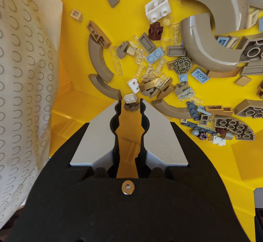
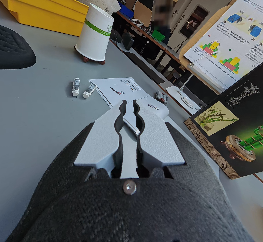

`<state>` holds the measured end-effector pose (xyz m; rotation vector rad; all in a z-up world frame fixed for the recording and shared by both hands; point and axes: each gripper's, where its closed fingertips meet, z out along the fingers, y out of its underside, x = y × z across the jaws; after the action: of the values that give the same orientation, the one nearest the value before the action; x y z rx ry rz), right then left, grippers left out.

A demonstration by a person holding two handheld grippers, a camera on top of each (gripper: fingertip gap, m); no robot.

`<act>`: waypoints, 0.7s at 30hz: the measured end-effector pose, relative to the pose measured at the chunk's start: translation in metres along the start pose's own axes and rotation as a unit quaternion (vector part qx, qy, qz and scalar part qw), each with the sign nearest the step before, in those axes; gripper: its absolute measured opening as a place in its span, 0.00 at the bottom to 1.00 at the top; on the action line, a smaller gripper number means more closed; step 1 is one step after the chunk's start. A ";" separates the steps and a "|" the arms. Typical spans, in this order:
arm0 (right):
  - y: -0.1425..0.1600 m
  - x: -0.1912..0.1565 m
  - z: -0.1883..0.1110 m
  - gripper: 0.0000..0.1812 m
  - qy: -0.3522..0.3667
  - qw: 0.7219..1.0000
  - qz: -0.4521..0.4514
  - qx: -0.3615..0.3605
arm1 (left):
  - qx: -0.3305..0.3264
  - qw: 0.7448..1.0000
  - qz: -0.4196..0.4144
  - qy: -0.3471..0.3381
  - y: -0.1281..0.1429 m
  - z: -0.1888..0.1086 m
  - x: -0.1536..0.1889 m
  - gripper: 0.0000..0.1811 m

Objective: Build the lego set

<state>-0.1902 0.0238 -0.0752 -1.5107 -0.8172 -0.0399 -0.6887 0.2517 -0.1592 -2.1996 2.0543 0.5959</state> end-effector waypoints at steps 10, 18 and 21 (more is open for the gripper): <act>0.001 -0.001 0.001 0.05 -0.003 1.000 -0.003 -0.003 | -0.017 1.000 0.003 -0.013 0.001 0.003 -0.002 0.08; -0.001 -0.002 0.000 0.05 -0.002 1.000 -0.005 0.003 | 0.071 0.991 -0.021 -0.115 -0.016 -0.080 -0.010 0.08; 0.000 -0.002 0.001 0.05 -0.001 1.000 -0.008 -0.001 | 0.187 0.974 -0.011 -0.127 -0.070 -0.155 0.020 0.08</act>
<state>-0.1921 0.0236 -0.0761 -1.5059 -0.8321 -0.0508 -0.5842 0.1912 -0.0376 -1.8279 1.8323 0.4185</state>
